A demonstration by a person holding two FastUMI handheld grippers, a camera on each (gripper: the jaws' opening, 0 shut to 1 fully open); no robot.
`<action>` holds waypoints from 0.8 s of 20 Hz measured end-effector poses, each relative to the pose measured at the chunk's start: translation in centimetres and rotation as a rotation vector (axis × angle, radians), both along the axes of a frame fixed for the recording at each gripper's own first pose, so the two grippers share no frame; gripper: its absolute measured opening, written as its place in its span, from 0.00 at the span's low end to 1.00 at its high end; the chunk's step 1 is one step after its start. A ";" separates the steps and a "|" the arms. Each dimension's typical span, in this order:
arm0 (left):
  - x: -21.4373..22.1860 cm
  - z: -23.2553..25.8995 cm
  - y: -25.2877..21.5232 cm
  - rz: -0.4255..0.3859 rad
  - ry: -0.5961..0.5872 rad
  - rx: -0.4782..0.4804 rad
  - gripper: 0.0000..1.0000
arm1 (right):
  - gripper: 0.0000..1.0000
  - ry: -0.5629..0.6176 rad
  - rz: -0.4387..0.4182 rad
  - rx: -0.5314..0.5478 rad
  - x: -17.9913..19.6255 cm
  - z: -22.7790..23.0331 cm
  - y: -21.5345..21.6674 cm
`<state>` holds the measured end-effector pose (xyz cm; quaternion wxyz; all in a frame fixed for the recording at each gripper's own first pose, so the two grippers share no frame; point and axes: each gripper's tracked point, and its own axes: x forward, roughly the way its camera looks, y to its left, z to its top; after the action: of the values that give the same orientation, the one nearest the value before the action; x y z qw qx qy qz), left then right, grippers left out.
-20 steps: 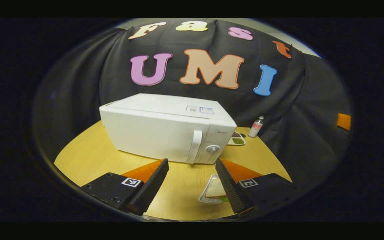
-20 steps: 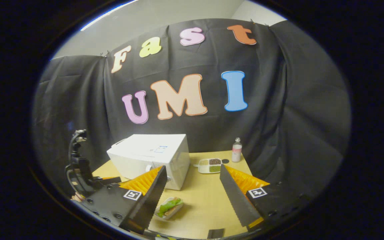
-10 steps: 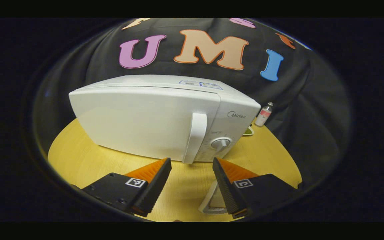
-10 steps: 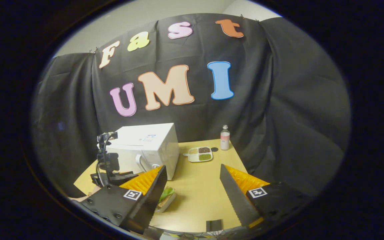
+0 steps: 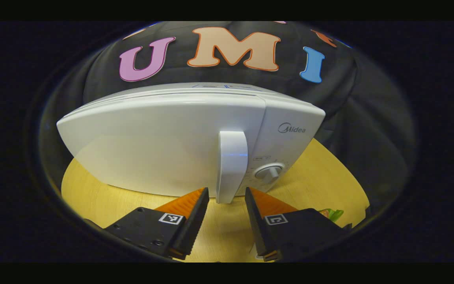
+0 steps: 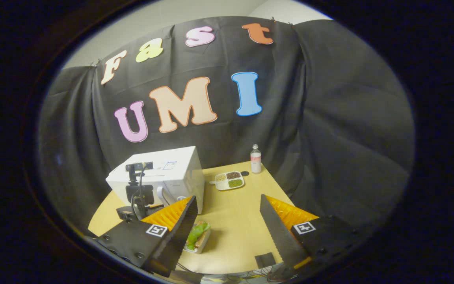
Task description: Open the microwave oven with the left hand, put the food in, and close the microwave oven.
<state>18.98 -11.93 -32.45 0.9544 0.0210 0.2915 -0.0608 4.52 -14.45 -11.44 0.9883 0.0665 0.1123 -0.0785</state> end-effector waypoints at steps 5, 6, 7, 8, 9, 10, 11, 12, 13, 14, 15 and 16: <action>1.0 -0.2 -0.2 -0.036 0.004 0.005 0.57 | 0.99 0.019 -0.030 0.040 1.8 -1.1 2.5; 1.2 -0.3 0.1 -0.032 0.003 0.016 0.50 | 0.99 0.024 -0.029 0.049 2.0 -1.3 3.1; 1.3 -0.5 0.3 -0.028 0.015 0.023 0.48 | 0.99 0.028 -0.029 0.055 2.2 -1.6 3.5; 1.4 -0.5 0.3 -0.028 0.020 0.017 0.35 | 0.99 0.030 -0.030 0.057 2.2 -1.7 3.8; 1.6 -0.5 0.2 -0.031 0.022 0.017 0.36 | 0.93 0.031 -0.033 0.056 2.2 -1.7 4.0; 1.7 -0.6 0.2 -0.036 0.024 0.020 0.35 | 0.93 0.032 -0.041 0.055 2.1 -1.8 4.0; 1.8 -0.5 0.2 -0.041 0.022 0.025 0.33 | 0.93 0.034 -0.049 0.056 2.1 -1.9 4.0; 1.7 -0.6 0.1 -0.038 0.024 0.027 0.30 | 0.93 0.034 -0.055 0.058 2.0 -1.9 3.9; 1.7 -0.6 0.0 -0.035 0.025 0.026 0.28 | 0.93 0.035 -0.058 0.061 1.8 -2.1 3.9; 1.6 -0.5 0.0 -0.031 0.022 0.025 0.24 | 0.93 0.038 -0.059 0.065 1.7 -2.4 3.9; 1.5 -0.7 0.0 -0.026 0.027 0.030 0.19 | 0.93 0.041 -0.057 0.068 1.5 -2.5 3.9; 1.5 -0.8 0.1 -0.022 0.018 0.023 0.16 | 0.93 0.042 -0.051 0.071 1.3 -2.7 3.9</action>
<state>20.53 -11.87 -33.21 0.9506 0.0347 0.3007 -0.0681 5.79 -10.60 -14.14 0.9805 0.1027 0.1340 -0.1010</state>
